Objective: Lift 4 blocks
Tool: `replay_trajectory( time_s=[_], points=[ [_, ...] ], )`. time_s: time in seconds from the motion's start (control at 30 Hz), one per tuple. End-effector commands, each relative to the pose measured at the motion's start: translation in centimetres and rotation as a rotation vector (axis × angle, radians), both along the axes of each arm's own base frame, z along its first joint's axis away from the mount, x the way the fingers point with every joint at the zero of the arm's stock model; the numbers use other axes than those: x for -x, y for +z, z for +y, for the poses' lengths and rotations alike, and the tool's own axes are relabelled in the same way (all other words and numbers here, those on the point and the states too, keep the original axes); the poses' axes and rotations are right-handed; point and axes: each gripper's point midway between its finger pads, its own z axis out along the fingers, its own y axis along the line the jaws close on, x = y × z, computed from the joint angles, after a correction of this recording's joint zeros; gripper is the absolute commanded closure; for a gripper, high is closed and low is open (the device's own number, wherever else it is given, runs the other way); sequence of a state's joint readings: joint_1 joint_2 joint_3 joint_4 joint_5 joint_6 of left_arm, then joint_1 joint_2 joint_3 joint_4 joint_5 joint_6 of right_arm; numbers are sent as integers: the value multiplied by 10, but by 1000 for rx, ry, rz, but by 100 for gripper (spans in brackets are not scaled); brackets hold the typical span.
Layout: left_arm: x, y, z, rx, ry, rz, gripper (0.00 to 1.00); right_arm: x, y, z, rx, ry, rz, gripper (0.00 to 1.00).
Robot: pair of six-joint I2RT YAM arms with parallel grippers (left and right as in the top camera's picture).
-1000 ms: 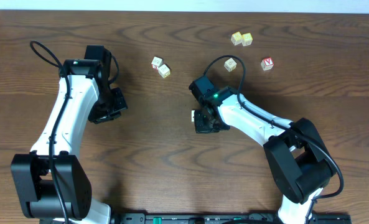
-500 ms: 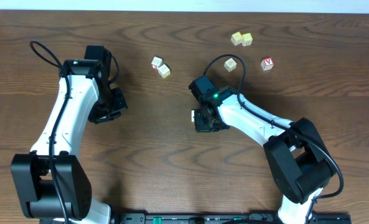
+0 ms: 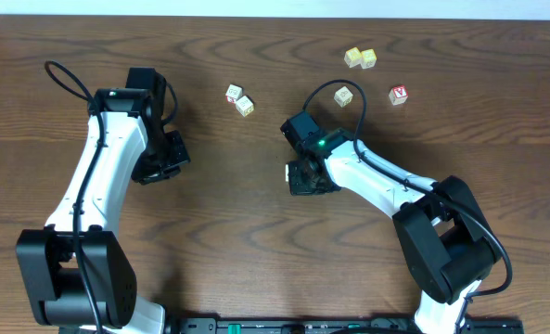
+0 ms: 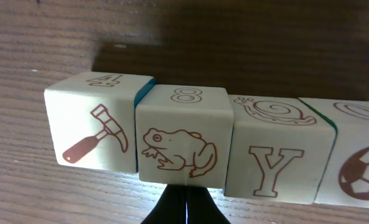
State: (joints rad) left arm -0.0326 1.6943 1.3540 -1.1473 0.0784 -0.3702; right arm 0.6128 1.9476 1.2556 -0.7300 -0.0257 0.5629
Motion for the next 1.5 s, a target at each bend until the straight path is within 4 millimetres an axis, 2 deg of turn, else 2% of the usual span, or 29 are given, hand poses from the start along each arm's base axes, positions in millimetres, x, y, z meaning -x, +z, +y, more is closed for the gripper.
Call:
replay_trajectory(
  time_s=[0.0,0.3,0.57,0.9,1.07,1.47],
  points=[
    [1,1,3,-12,16,-1,93,-5,5,4,-4,-6,-26,99],
    [1,1,3,-12,16,-1,92,-1,7,4,-6,-4,-7,99],
    [1,1,3,-11,16,-1,92,5,33,-10,37,20,54,99],
    [1,1,3,-11,16,-1,93,5,17,-29,78,-30,56,99],
    [1,1,3,-11,16,-1,92,1,14,-27,65,-30,36,99],
    [1,1,3,-12,16,-1,92,6,2,-33,80,-46,39,99]
  ],
)
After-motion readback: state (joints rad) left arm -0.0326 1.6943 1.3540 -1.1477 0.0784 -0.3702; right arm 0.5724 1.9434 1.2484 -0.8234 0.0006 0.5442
